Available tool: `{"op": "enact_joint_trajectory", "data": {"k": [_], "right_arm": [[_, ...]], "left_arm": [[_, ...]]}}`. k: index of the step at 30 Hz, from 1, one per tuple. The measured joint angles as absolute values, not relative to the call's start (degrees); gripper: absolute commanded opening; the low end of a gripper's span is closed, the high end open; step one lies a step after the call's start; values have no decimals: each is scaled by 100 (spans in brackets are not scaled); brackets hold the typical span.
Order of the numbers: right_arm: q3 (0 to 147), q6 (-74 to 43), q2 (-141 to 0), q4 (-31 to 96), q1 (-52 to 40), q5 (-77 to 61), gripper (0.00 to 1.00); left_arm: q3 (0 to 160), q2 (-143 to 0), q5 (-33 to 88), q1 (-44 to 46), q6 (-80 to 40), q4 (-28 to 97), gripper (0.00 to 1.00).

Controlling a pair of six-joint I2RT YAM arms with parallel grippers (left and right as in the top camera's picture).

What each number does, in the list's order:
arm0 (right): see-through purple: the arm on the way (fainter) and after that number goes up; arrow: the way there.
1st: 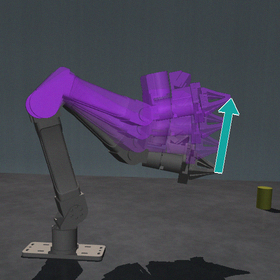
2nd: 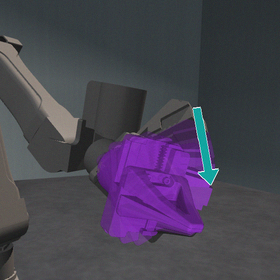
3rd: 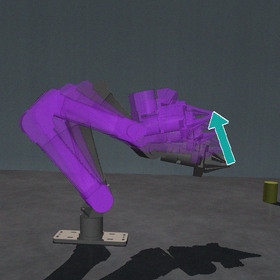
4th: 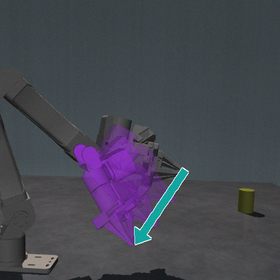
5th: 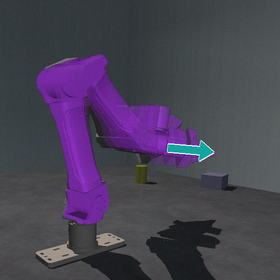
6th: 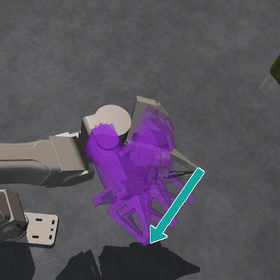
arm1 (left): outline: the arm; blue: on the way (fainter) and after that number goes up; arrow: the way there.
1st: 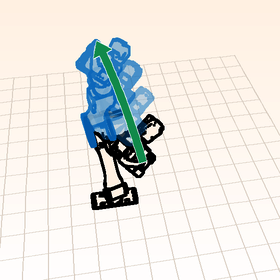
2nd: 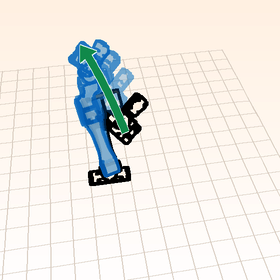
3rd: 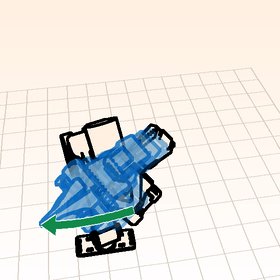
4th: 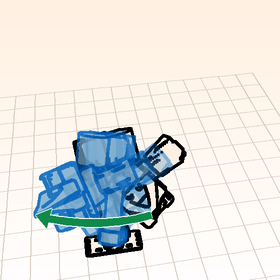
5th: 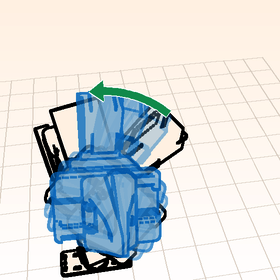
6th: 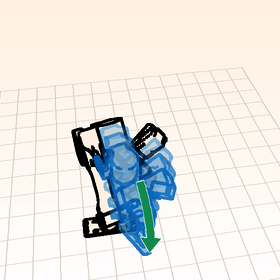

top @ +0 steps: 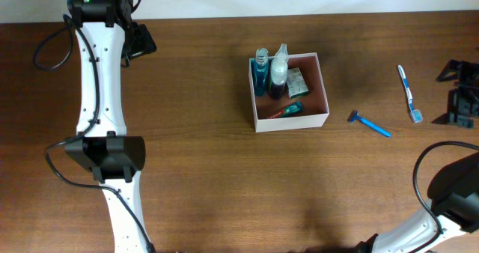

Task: Pack container
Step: 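Move the right gripper left over the blue razor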

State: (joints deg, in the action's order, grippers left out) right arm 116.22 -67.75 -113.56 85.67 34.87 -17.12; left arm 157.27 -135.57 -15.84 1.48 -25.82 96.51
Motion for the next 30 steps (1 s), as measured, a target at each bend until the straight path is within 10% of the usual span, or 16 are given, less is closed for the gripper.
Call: {"op": "enact_joint_trajectory", "data": {"k": [30], "right_arm": [[8256,-10180,-11542,5581,2314,-423,99]], "left_arm": [[15727,-13557,-1581,148,-2582,9653,100]]}}
